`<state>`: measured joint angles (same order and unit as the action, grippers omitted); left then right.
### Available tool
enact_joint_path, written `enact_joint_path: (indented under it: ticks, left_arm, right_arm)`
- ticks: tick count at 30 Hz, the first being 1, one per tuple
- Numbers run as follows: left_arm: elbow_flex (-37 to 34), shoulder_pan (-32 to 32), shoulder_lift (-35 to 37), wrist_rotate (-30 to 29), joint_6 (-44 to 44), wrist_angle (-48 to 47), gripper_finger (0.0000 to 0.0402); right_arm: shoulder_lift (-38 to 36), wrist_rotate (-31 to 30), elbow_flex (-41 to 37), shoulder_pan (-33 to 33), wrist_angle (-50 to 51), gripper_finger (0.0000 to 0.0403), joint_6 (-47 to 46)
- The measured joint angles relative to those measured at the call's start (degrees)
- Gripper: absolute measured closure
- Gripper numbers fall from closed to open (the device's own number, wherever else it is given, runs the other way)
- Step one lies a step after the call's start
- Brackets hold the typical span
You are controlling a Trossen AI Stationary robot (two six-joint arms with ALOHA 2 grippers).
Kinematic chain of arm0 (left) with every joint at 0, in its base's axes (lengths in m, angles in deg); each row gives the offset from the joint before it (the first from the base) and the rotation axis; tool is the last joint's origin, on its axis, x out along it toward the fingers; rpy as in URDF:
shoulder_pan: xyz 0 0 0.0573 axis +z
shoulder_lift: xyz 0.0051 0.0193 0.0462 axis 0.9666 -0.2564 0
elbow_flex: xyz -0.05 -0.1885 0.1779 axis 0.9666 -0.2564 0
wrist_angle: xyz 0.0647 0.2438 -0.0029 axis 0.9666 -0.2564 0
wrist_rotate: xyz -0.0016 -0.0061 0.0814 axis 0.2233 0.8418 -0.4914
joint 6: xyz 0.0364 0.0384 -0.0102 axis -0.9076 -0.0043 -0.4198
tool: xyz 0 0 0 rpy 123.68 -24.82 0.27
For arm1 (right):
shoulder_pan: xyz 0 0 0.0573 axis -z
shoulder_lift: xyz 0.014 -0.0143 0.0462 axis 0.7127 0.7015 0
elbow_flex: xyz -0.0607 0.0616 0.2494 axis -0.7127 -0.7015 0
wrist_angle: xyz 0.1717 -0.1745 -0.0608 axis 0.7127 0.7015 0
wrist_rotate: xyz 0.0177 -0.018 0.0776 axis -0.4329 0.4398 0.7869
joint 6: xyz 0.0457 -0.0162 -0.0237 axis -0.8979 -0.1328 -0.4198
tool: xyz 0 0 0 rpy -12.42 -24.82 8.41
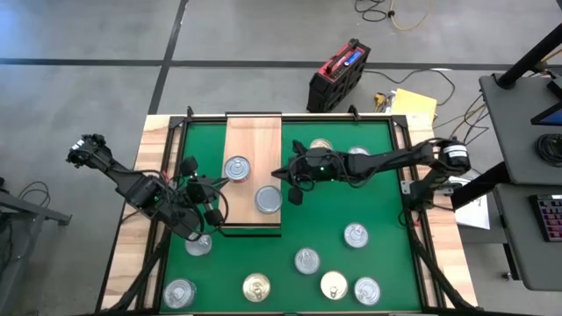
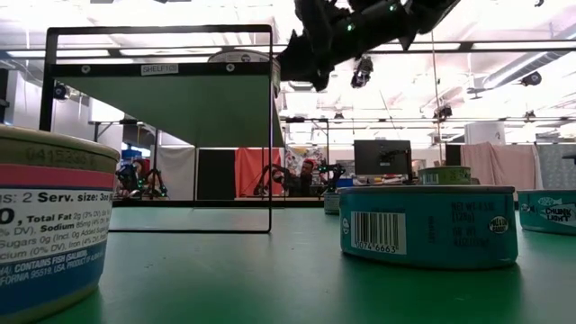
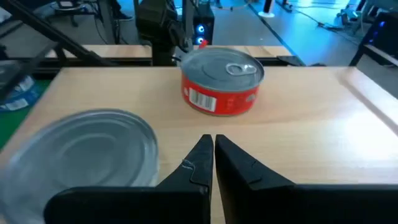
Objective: Stack canned seafood by type on shelf
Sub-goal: Put the green and white tuna can on the shelf
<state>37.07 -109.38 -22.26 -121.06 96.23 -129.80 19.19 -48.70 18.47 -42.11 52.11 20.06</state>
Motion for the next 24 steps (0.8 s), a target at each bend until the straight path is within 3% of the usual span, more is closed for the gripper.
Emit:
enact_joint_path:
  ticks: [7, 12, 24]
  left_arm:
    - [0.0, -0.6, 0.0, 0.0, 1.4, 0.1, 0.0402]
    - [-0.1, -1.8, 0.0, 0.0, 2.7, 0.5, 0.0402]
    - [-0.3, -3.9, -3.0, -2.9, 3.8, 2.7, 0.0402]
  right_arm:
    - [-1.1, -0.2, -1.9, -2.0, 1.8, 0.0394, -1.1]
    - [-4.2, -8.3, -3.7, -3.9, 7.1, 0.0394, -2.4]
    - [-7.6, -11.2, -6.7, -10.8, 9.0, 0.0394, -4.3]
